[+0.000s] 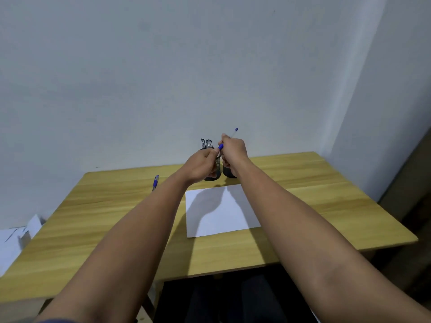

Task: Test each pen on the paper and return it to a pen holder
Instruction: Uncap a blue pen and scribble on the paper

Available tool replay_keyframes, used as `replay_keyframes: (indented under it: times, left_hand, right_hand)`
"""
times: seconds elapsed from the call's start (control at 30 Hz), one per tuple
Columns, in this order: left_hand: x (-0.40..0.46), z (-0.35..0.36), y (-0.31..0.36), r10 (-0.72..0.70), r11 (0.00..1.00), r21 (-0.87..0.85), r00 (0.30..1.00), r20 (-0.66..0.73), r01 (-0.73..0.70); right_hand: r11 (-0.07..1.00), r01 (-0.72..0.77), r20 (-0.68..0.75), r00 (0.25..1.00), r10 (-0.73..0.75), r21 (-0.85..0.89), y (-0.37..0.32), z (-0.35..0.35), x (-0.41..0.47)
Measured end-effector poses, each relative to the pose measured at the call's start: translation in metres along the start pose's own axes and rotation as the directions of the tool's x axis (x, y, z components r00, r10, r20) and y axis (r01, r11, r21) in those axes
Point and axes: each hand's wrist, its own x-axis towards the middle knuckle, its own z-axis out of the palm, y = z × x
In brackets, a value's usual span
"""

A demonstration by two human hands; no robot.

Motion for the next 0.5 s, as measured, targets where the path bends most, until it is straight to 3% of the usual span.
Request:
replay_keyframes:
  times: [0.17, 0.3, 0.37, 0.5]
  left_hand:
    - [0.000, -0.010, -0.008, -0.046, 0.990, -0.129, 0.997, 0.060, 0.054]
    - [-0.038, -0.012, -0.048, -0.039, 0.988, 0.153, 0.996, 0.074, 0.027]
    - [-0.045, -0.014, -0.084, -0.077, 0.961, 0.263, 0.996, -0.042, 0.086]
    - [-0.034, -0.023, -0.125, -0.149, 0.821, 0.498, 0.947, -0.284, 0.278]
  right_hand:
    - [1.000, -0.002, -0.104, 0.995, 0.000, -0.016, -0.002, 0.012, 0.024]
    - [0.999, -0.048, -0.335, 0.941, 0.039, -0.018, -0.020, -0.043, 0.070]
    - [0.998, 0.011, -0.314, 0.949, -0.030, -0.063, -0.030, -0.062, 0.073]
    - [0.995, 0.065, -0.119, 0.990, -0.074, -0.080, -0.014, -0.045, 0.056]
